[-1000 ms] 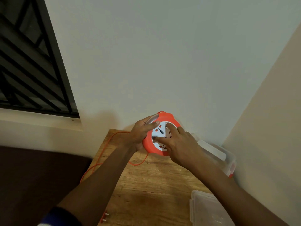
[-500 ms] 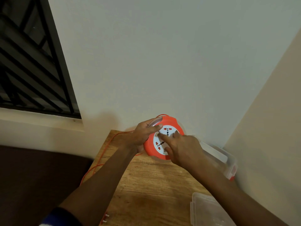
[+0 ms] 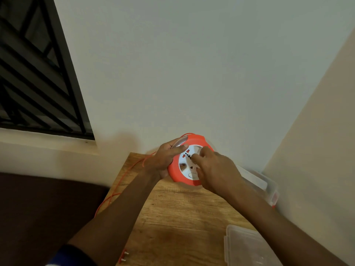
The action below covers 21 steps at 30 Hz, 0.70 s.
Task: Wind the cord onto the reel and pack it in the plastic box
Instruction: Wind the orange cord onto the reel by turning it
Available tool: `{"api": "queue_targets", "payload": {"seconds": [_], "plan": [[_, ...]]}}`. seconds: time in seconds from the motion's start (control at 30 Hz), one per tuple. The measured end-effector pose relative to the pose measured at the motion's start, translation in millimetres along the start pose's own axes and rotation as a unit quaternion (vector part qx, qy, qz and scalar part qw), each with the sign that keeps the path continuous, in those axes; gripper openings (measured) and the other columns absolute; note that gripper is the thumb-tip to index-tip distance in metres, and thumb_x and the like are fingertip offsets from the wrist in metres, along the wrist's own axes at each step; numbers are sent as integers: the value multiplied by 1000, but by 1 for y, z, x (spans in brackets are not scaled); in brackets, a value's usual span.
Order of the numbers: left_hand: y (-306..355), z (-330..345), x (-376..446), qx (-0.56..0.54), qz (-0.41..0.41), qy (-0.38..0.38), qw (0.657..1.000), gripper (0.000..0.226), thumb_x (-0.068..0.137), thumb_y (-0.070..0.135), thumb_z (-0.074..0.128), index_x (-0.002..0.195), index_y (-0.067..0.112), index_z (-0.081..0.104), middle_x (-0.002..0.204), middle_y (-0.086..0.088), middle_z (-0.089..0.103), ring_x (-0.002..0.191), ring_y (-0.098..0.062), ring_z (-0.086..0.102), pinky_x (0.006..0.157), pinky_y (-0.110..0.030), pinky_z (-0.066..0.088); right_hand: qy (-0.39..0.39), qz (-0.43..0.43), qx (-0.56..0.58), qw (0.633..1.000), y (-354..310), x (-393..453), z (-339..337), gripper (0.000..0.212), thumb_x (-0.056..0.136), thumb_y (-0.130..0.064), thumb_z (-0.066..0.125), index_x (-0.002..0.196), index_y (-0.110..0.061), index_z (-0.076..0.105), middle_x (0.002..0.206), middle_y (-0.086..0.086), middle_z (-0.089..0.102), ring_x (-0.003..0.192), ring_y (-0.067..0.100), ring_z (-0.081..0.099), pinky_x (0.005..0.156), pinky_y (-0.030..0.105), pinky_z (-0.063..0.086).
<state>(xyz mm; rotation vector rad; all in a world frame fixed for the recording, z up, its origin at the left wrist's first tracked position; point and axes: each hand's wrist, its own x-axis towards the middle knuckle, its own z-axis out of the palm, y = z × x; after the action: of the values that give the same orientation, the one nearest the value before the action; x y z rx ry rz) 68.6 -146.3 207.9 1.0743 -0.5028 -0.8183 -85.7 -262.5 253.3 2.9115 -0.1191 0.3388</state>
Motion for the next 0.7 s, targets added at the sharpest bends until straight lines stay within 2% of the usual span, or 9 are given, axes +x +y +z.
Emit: {"api": "queue_targets", "payload": {"seconds": [0.1, 0.17, 0.27, 0.37, 0.47, 0.53, 0.63, 0.7], "plan": [[-3, -3, -2, 12, 1, -14, 1000, 25, 96, 21, 70, 117, 33, 76, 119, -10, 78, 102, -30, 77, 75, -39, 63, -25, -104, -12, 994, 9, -2, -1, 65, 71, -12, 79, 127, -31, 53, 138, 13, 44, 101, 33, 59, 61, 37, 55], [-4, -3, -2, 19, 2, -12, 1000, 28, 89, 28, 77, 116, 36, 77, 122, -13, 76, 105, -32, 76, 77, -42, 63, -39, -128, -29, 991, 18, -2, -3, 65, 74, -14, 77, 129, -35, 51, 145, 14, 37, 108, 33, 56, 66, 38, 54], [-4, -2, -3, 25, -4, -9, 1000, 34, 80, 36, 82, 113, 41, 78, 120, -11, 77, 103, -32, 77, 75, -41, 63, -60, -137, -37, 988, 27, -2, -6, 68, 78, -19, 74, 135, -40, 43, 148, 13, 35, 106, 31, 58, 69, 38, 54], [-5, -3, -5, 30, -12, -20, 999, 29, 84, 36, 79, 110, 46, 78, 117, -5, 79, 101, -29, 78, 73, -38, 64, -75, -160, -53, 983, 26, 0, -3, 73, 80, -21, 73, 138, -41, 34, 143, 15, 39, 98, 32, 62, 67, 38, 55], [-9, -4, -6, 22, -19, -28, 999, 32, 82, 38, 84, 113, 44, 78, 118, -6, 78, 102, -29, 78, 73, -39, 64, -72, -173, -53, 981, 23, -3, 4, 78, 85, -28, 69, 144, -45, 20, 145, 16, 39, 104, 34, 61, 77, 44, 57], [-13, -4, -7, 28, -23, -23, 999, 35, 80, 38, 86, 113, 44, 77, 119, -7, 78, 102, -30, 78, 73, -39, 64, -73, -169, -55, 981, 20, -6, 7, 79, 86, -33, 69, 146, -44, 17, 145, 17, 38, 110, 35, 59, 84, 45, 56], [-14, -3, -8, 40, -26, -17, 999, 32, 83, 37, 80, 114, 43, 77, 118, -6, 78, 102, -30, 78, 73, -39, 64, -83, -153, -75, 982, 10, -8, 7, 81, 87, -29, 68, 147, -38, 15, 145, 21, 35, 112, 38, 57, 86, 46, 54], [-15, -3, -8, 46, -23, -10, 999, 41, 81, 39, 80, 121, 38, 74, 119, -7, 78, 103, -31, 77, 73, -39, 64, -92, -142, -90, 981, 4, -7, 6, 79, 88, -26, 67, 148, -35, 16, 146, 24, 33, 112, 40, 58, 86, 47, 53]]}}
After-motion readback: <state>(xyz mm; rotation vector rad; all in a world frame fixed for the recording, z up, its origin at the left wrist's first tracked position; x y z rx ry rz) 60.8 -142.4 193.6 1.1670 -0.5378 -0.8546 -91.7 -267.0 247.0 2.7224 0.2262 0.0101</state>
